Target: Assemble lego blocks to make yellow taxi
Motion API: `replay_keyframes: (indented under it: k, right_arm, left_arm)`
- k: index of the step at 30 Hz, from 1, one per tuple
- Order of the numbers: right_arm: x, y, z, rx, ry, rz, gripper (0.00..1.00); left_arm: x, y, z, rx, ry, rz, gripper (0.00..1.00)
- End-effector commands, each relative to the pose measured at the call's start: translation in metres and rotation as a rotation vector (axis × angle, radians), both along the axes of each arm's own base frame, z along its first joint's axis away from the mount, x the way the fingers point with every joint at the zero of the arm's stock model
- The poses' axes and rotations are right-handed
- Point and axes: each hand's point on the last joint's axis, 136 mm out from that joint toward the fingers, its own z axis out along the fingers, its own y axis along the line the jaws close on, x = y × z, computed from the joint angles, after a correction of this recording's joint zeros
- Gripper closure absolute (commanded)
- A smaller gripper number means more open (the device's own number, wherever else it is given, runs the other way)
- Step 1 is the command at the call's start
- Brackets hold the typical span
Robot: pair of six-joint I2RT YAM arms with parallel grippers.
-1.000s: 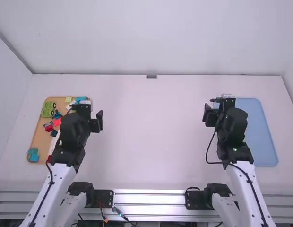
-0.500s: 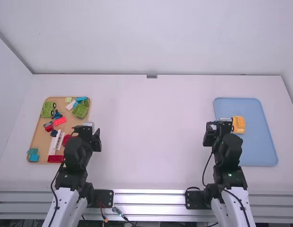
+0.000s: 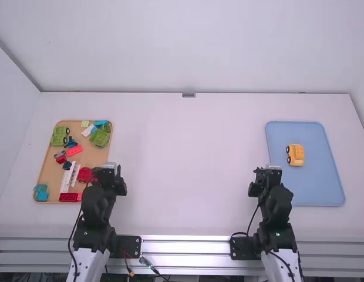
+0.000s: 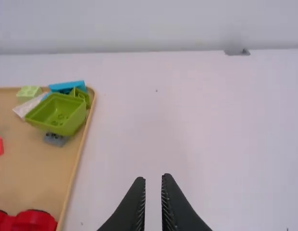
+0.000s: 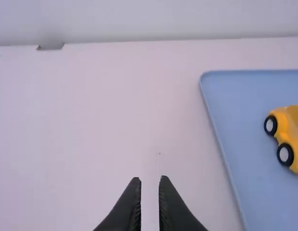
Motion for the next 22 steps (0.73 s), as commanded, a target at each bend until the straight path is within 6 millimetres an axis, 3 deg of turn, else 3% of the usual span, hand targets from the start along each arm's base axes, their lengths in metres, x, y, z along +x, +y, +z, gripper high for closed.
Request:
replay_keyframes:
  k: [1, 6, 14, 22]
  right_arm:
    - [0.0, 0.0, 0.004, 0.001, -0.03, -0.002, 0.94]
    - [0.0, 0.0, 0.02, 0.001, -0.102, -0.002, 1.0]
    - [-0.001, 0.0, 0.041, 0.001, -0.194, -0.002, 1.0]
    - [-0.003, 0.0, 0.053, 0.002, -0.247, -0.002, 1.0]
  left_arm:
    - [-0.001, 0.001, 0.003, -0.005, -0.024, 0.005, 0.93]
    - [-0.001, 0.001, 0.018, -0.005, -0.089, 0.005, 0.99]
    - [-0.003, 0.001, 0.036, -0.005, -0.171, 0.005, 1.0]
    - [-0.003, 0.001, 0.037, -0.005, -0.175, 0.005, 1.0]
